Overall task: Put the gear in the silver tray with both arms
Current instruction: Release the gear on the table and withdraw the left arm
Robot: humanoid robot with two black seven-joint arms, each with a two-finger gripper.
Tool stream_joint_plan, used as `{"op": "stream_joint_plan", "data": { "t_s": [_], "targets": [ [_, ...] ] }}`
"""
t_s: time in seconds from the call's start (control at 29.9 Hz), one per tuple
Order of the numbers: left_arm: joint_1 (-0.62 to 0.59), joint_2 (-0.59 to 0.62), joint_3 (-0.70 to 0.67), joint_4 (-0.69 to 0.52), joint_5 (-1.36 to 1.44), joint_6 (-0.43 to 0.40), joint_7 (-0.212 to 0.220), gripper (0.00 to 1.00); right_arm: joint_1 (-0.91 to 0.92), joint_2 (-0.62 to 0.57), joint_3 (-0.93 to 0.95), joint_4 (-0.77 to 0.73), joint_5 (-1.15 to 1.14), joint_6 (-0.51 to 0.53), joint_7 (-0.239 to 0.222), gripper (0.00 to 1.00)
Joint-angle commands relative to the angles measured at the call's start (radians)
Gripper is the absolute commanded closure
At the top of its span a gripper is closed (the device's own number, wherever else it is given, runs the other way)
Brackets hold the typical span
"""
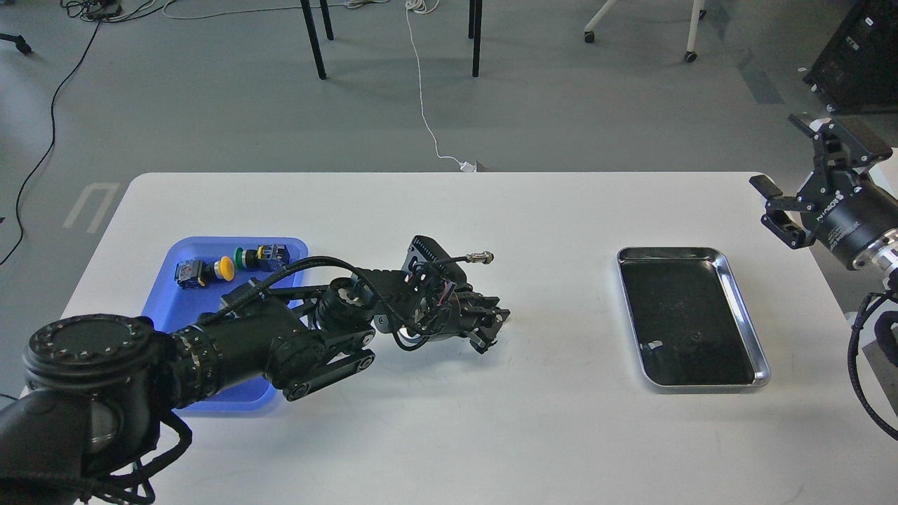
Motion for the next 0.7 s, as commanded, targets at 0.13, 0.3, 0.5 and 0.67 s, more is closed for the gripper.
{"op": "stream_joint_plan", "data": {
  "t_s": [0.13, 0.3, 0.5, 0.67],
  "targets": [
    [-0.012, 0.000, -0.032, -0.044, -0.058, 0.055, -0.021, 0.23, 0.051, 0.005, -0.005, -0.009, -0.004, 0.000, -0.023, 0.01],
    [-0.013, 0.000, -0.053, -0.058, -0.231, 0.136, -0.035, 0.11, 0.138, 0.010, -0.020, -0.040, -0.005, 0.002, -0.046, 0.01],
    [-0.038, 0.000, -0.257, -0.130, -0.518, 0.136, -0.070, 0.03, 0.279, 0.071, -0.031, -0.136, -0.002, 0.017, -0.066, 0.01],
    [-0.052, 0.151, -0.409, -0.141, -0.870, 0.005, -0.124, 0.03, 0.397, 0.081, -0.147, -0.136, -0.002, 0.095, -0.063, 0.01]
  ]
}}
